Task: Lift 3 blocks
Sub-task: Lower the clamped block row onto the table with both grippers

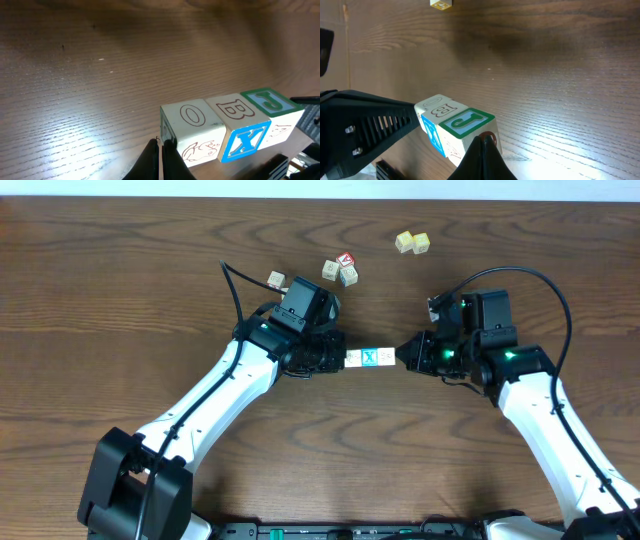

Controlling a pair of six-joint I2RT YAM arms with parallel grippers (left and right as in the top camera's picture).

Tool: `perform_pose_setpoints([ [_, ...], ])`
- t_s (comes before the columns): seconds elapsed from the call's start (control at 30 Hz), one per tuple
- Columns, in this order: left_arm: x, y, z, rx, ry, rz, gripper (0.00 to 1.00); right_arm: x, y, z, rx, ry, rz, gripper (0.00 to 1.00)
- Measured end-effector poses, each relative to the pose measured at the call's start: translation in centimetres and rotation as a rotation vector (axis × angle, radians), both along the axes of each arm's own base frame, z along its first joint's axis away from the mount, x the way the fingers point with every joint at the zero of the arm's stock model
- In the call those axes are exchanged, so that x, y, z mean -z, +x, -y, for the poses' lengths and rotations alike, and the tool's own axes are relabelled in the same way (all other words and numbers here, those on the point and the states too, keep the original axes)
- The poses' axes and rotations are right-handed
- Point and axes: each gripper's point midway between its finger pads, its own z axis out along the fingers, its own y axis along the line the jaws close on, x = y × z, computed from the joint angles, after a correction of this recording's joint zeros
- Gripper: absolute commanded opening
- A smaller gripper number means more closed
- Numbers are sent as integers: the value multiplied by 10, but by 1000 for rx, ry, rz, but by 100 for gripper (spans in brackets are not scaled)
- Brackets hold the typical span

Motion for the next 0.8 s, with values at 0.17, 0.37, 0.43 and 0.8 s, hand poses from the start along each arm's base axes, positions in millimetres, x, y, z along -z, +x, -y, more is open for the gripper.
perform_pose_setpoints([
  [0.17, 0, 2, -1, -5, 5, 8, 7, 19, 4, 0, 3, -21, -45, 1],
  [0.37, 7, 5, 2, -1, 2, -1, 7, 48, 5, 1, 8, -56, -118, 1],
  [0.43, 18, 5, 2, -1, 17, -25, 7, 52, 5, 1, 8, -69, -124, 1],
  [0.8, 64, 5, 1, -5, 76, -111, 7, 61, 7, -2, 0, -82, -132, 1],
])
